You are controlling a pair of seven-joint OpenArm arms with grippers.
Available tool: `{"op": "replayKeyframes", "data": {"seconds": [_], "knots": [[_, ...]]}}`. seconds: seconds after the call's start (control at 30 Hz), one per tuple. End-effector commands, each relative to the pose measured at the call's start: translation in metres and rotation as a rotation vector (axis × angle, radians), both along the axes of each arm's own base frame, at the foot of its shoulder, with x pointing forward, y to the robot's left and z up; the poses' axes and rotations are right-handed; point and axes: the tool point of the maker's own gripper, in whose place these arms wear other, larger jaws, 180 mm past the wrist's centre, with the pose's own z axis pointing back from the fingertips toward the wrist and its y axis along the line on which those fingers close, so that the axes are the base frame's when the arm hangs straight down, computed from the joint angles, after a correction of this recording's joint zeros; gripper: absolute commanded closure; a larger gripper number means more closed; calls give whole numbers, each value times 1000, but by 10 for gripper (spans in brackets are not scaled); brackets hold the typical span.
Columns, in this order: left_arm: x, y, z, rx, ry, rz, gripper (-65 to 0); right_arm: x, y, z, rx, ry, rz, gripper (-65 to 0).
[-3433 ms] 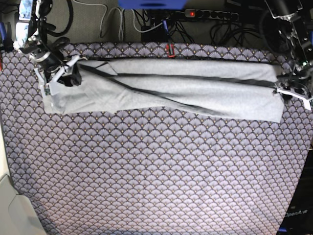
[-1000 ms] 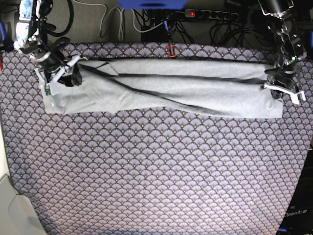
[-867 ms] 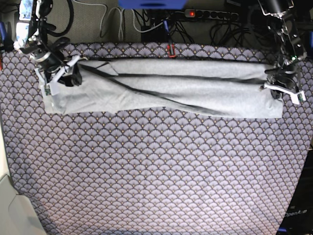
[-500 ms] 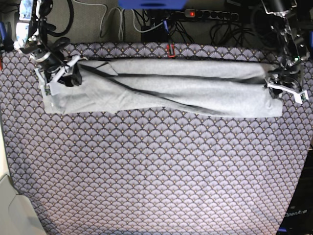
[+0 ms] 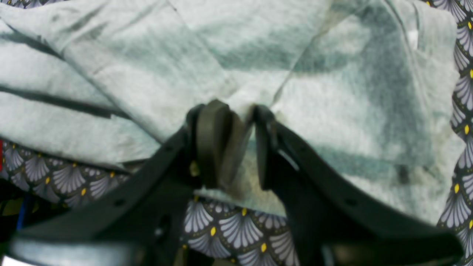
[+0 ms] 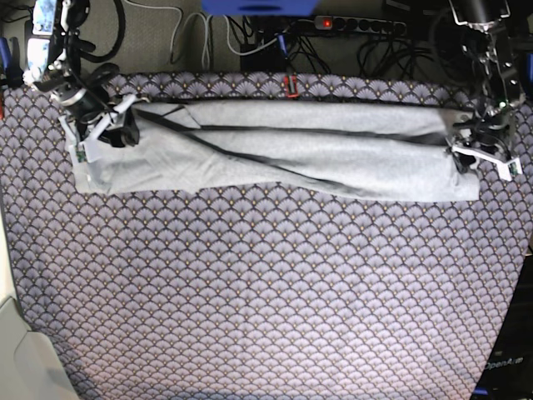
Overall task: Fold the T-shirt properly
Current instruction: 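Hold the shirt end with the right gripper while the left gripper grasps the other end, then fold the grasped end with the left gripper toward the right gripper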
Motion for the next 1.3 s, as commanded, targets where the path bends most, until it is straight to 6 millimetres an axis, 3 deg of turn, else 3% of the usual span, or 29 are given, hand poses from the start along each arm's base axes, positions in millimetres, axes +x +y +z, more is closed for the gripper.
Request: {"op": "replayKeyframes", "data": {"seconds": [0.0, 0.23, 0.47, 0.57, 0.77, 1.0, 1.07, 1.27], "knots": [[-13, -20, -19, -67, 79, -36, -337, 10, -1, 12, 3, -50, 3, -174], [-18, -35, -27, -91, 94, -49, -172, 12, -1, 14, 2, -56, 4, -174], [-16, -36, -24, -88, 85, -54, 0, 12, -1, 14, 3, -56, 3, -174], [-12, -44, -13, -86, 51, -70, -7, 12, -1, 14, 3, -56, 3, -174], [12, -82, 46, -77, -125, -135, -5, 13, -1, 14, 3, -58, 3, -174], [29, -158, 106, -117, -213, -294, -5, 14, -1, 15, 3, -61, 3, -174], [29, -176, 112, -71, -220, -323, -5, 14, -1, 15, 3, -61, 3, -174], [25, -226, 102, 63, -164, -433, -5, 15, -1, 15, 3, -62, 3, -174]]}}
